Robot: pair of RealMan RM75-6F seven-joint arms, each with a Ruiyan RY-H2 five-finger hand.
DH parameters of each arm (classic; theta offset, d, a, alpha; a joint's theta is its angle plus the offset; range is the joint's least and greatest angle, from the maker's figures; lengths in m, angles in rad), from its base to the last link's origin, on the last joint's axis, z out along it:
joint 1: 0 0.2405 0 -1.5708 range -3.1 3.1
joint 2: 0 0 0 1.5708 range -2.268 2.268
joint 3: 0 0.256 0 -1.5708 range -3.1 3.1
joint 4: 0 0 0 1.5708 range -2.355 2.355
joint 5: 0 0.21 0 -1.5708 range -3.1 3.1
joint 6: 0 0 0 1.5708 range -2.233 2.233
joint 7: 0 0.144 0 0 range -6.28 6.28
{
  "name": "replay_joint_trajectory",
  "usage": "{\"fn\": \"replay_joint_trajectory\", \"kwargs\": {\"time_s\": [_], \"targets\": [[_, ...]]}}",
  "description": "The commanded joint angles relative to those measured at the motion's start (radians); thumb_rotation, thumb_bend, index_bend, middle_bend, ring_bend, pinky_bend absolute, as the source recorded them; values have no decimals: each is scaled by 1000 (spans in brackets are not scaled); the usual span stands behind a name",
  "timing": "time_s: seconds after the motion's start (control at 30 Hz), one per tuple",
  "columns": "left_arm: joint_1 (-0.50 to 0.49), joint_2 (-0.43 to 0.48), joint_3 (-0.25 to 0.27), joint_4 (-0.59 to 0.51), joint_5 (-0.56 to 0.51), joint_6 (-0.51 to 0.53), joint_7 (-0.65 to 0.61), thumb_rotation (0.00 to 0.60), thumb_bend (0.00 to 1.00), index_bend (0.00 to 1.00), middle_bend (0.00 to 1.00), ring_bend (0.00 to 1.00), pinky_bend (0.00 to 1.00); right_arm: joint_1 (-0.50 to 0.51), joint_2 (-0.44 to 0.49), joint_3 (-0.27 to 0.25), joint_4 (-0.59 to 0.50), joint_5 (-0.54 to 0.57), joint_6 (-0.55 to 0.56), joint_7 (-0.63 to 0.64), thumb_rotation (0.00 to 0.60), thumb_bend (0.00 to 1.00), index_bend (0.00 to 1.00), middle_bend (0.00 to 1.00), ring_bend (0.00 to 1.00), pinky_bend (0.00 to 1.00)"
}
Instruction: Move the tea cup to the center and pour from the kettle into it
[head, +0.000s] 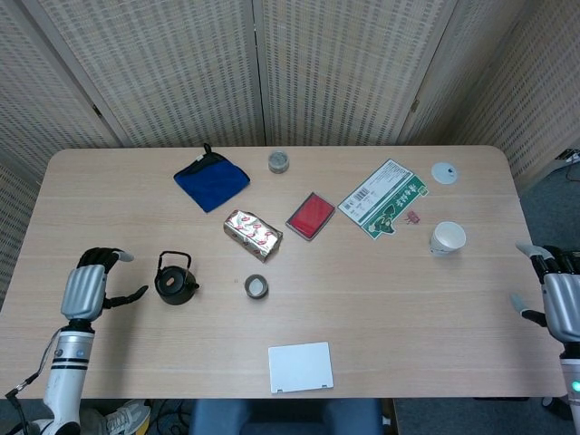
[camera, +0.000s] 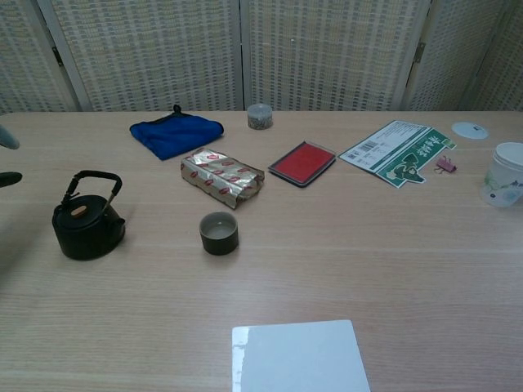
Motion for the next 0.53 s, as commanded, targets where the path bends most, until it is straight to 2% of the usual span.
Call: {"fn": "replay_joint_trajectory", "kwargs": {"time_s": [0.03,0.1,0.27,0.53], "targets": [[55,52,38,-68,22,57,39,539,158,379,280,192,112,-10,-26,-17,39,-39,17,38,600,216,217,252,142,209],[77,69,55,-95,36,83,56,571,162,385,280,192,112,-15,-38,-24,52,-52,24,48,600,218,232,256,142,210],[136,104,90,-159,86,162,75,577,162,385,280,192,112,-24,-69,-40,95,-93,40,97,600,219,290,276,142,210],[193,139,122,-240,156,235,107,575,162,385,280,192,112,-44,-94,-54,116,-122,73,112,600,219,294,282,142,210]]}}
